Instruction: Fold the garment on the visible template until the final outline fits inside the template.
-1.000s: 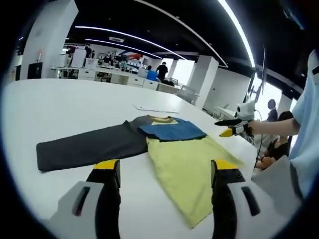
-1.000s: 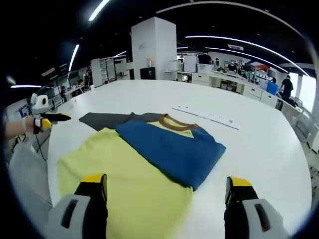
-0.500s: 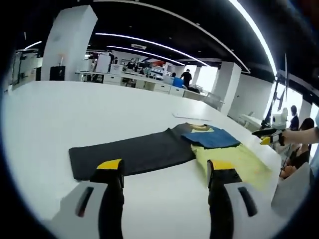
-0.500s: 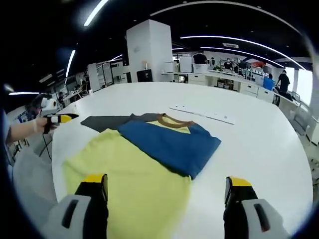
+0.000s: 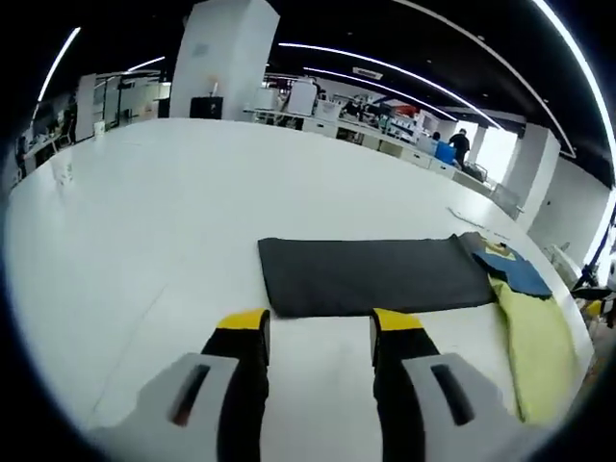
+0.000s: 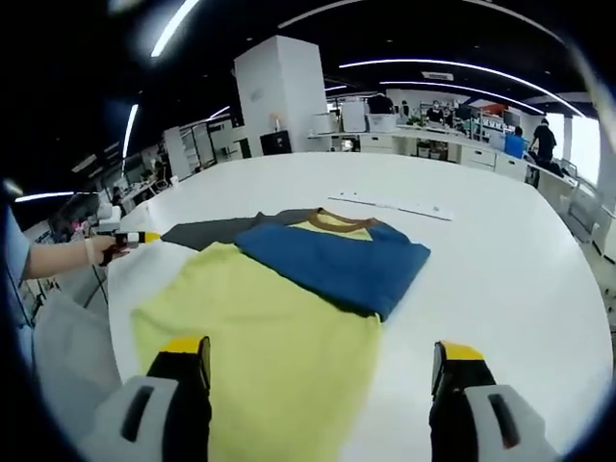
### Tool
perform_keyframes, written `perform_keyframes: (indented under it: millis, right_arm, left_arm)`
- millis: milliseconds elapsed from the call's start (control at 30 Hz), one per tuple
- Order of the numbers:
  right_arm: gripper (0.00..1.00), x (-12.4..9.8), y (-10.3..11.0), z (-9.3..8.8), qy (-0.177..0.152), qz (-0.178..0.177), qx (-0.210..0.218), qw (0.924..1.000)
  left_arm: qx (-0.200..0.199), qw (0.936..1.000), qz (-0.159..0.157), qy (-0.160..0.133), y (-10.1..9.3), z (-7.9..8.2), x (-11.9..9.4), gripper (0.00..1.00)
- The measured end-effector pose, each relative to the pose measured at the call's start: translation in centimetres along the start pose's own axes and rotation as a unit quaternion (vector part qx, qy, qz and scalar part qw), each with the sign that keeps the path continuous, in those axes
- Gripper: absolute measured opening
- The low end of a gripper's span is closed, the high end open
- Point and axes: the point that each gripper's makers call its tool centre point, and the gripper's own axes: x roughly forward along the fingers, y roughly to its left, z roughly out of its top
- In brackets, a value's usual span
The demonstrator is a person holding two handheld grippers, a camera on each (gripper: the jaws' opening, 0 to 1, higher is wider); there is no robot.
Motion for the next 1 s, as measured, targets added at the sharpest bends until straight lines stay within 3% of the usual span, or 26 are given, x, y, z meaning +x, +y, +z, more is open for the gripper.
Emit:
perform_keyframes:
  millis: [300, 367, 467, 567, 733, 800, 1000]
  right_arm:
    - [0.95, -0.9, -0.6, -0.1, -0.003, -0.008, 0.014, 0.9999]
    - [0.94, -1.0, -0.6, -0.3, -0.003, -0.010, 0.014, 0.9998]
    - [0.94, -1.1, -0.6, -0.5, -0.001, -0.010, 0.016, 0.9998]
    - [0.94, -1.2, -0.5, -0.7, 0.001, -0.011, 0.022, 0.9997]
    - [0.92, -1.1, -0.5, -0.7, -0.002, -0.012, 0.029, 0.9995]
    - [0.92, -1.0, -0.5, -0.7, -0.002, -0.010, 0.031, 0.9995]
    - [0.92, -0.9, -0.3, -0.4, -0.007, -0.006, 0.029, 0.9995]
  left_arm:
    - [-0.040, 0.9989, 0.026, 0.000, 1.5, -0.3, 1.4, 0.25]
    - [-0.044, 0.9985, 0.033, -0.011, 1.9, 0.1, 1.5, 0.23]
    - [-0.045, 0.9979, 0.044, -0.013, 2.4, -0.1, 1.6, 0.15]
    - [-0.076, 0.9956, 0.054, -0.011, 3.0, -0.2, 1.6, 0.05]
    - [-0.124, 0.9913, 0.044, 0.005, 3.1, -0.2, 1.7, 0.00]
    - [-0.103, 0.9938, 0.042, 0.010, 2.8, 0.0, 1.6, 0.00]
    - [-0.114, 0.9933, 0.003, -0.016, 0.4, 2.5, 0.9, 0.00]
